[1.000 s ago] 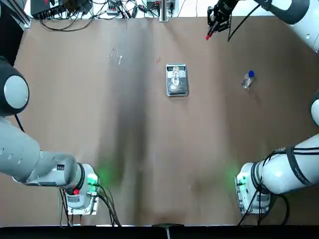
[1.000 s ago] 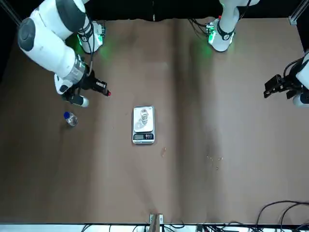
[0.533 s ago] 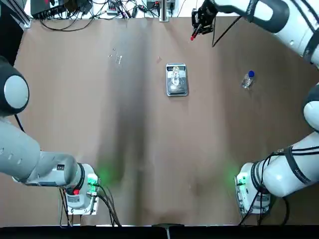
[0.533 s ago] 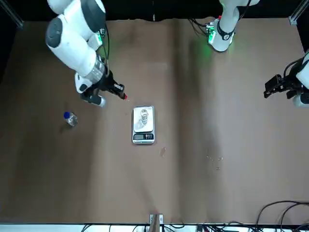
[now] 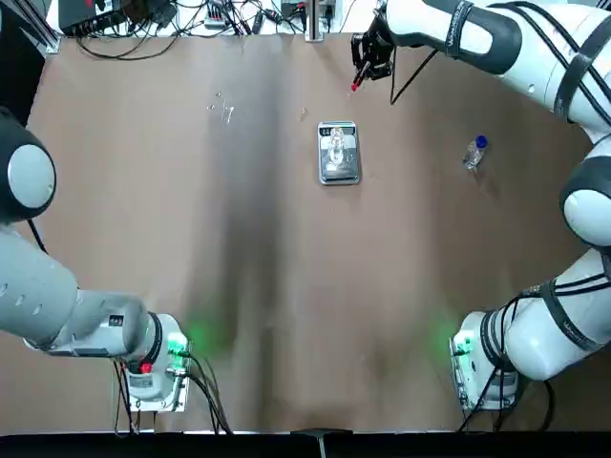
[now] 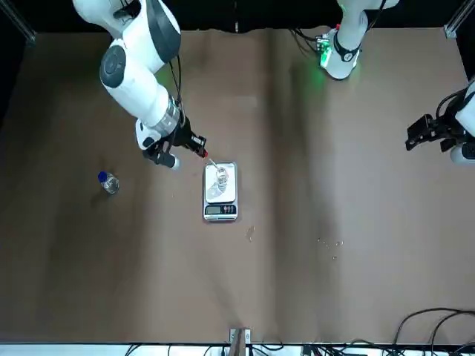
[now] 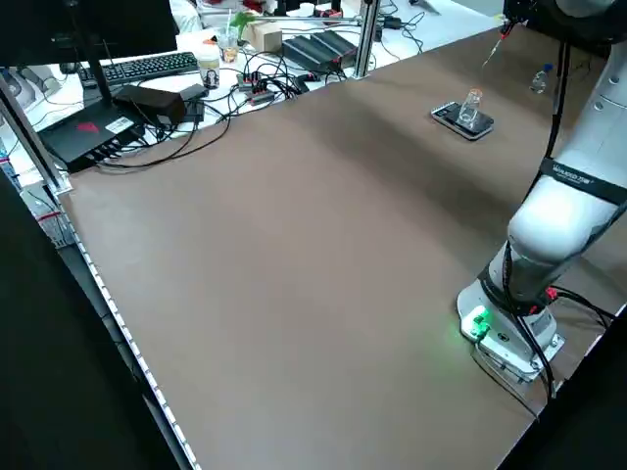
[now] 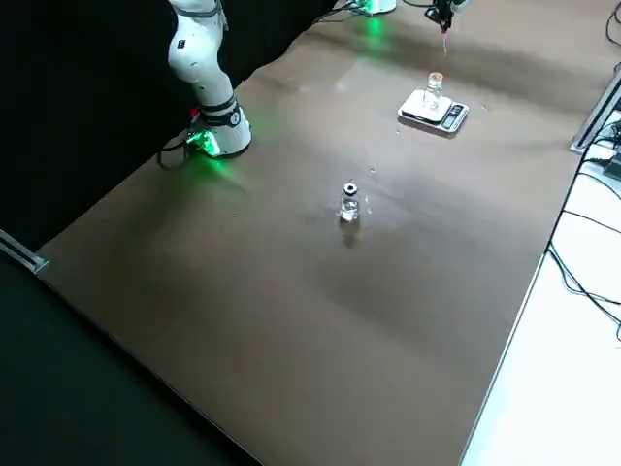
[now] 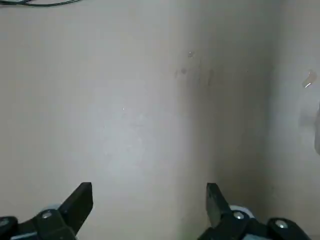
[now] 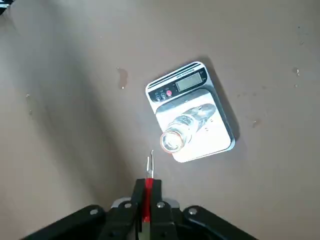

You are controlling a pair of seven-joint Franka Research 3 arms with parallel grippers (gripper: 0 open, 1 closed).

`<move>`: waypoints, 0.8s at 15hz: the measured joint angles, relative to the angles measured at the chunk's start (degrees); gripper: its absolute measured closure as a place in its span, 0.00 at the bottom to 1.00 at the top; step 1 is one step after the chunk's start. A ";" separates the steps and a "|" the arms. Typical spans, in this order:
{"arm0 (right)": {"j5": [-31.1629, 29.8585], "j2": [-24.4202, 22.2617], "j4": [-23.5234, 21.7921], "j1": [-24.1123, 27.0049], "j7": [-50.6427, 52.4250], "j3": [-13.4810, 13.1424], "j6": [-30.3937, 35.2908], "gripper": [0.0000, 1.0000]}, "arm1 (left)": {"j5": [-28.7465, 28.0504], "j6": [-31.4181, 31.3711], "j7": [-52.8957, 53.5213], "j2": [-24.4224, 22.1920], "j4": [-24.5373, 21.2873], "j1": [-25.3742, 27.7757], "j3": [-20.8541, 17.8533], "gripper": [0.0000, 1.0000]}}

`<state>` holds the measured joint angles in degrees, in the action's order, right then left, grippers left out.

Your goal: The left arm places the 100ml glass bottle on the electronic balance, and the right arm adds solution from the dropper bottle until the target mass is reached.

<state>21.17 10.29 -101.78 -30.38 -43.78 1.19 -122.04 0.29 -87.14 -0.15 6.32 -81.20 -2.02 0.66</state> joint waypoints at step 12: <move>-2.30 5.06 -0.02 -2.08 -0.10 -0.06 -1.43 0.91 | 0.00 0.00 0.01 0.00 -0.01 0.01 -0.01 0.00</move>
<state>18.87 15.34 -101.80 -32.46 -43.88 1.13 -123.47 0.29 -87.14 -0.14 6.32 -81.20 -2.02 0.65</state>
